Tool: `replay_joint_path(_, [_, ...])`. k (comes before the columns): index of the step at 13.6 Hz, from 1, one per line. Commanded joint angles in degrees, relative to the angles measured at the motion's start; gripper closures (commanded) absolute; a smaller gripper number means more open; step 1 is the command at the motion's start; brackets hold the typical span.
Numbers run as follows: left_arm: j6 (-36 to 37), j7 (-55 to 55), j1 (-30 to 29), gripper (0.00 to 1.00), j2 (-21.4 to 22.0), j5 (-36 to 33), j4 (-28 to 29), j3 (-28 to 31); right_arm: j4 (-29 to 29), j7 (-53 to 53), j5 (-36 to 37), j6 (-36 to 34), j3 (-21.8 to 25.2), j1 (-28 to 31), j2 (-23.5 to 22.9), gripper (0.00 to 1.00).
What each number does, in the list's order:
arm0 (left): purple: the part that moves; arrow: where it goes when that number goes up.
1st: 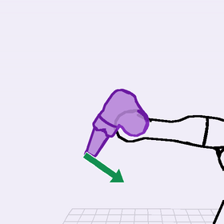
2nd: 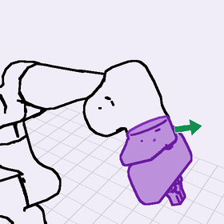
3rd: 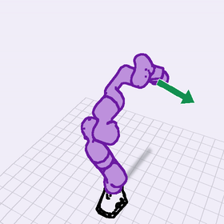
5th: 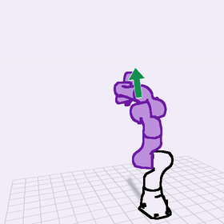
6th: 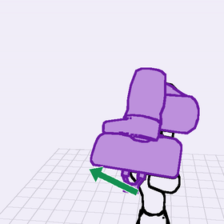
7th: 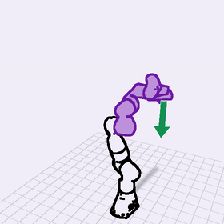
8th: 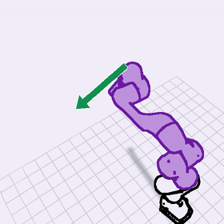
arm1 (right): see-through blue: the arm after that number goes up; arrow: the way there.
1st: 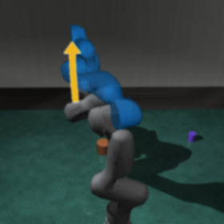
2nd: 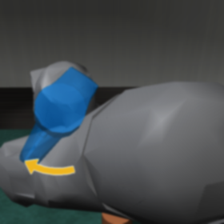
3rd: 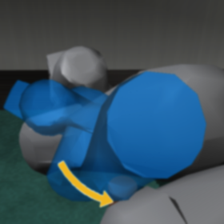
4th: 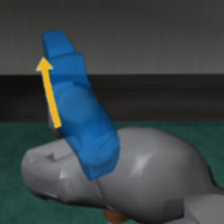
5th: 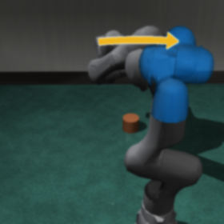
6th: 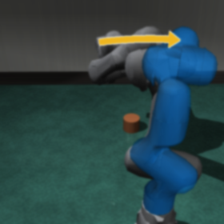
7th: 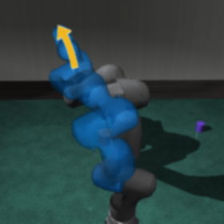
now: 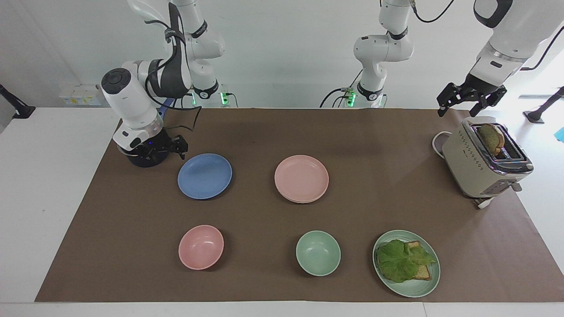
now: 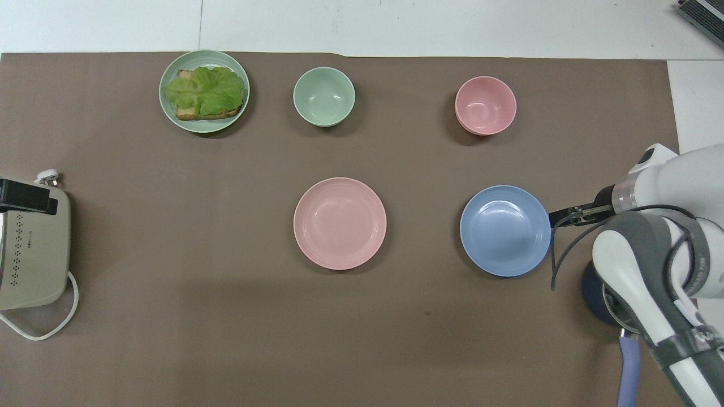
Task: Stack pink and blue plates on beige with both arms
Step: 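Reach the right gripper to the blue plate rim and grasp it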
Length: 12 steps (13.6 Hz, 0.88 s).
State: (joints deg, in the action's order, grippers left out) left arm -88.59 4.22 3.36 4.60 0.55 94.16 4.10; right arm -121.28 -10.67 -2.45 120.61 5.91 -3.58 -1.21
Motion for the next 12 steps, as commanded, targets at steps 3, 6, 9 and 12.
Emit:
replay_joint_path(3, [-0.53,0.35,-0.37,0.0,1.38,-1.08,1.29,-0.33,-2.56,-2.95,-3.44,4.81,-0.28,0.51,-2.04,0.0])
replay_joint_path(6, [-0.53,0.44,-0.46,0.0,1.38,-1.08,1.29,-0.32,-3.78,-3.82,-3.44,7.6,-0.28,0.68,-3.09,0.0])
replay_joint_path(9, [-0.53,0.35,-0.46,0.0,1.38,-1.08,1.29,-0.32,-4.14,-5.05,-3.44,9.81,-0.28,0.86,-5.1,0.0])
replay_joint_path(12, [-0.53,0.44,-0.46,0.0,1.38,-1.08,1.29,-0.32,-4.23,-6.29,-3.61,12.1,-0.28,1.03,-7.83,0.0])
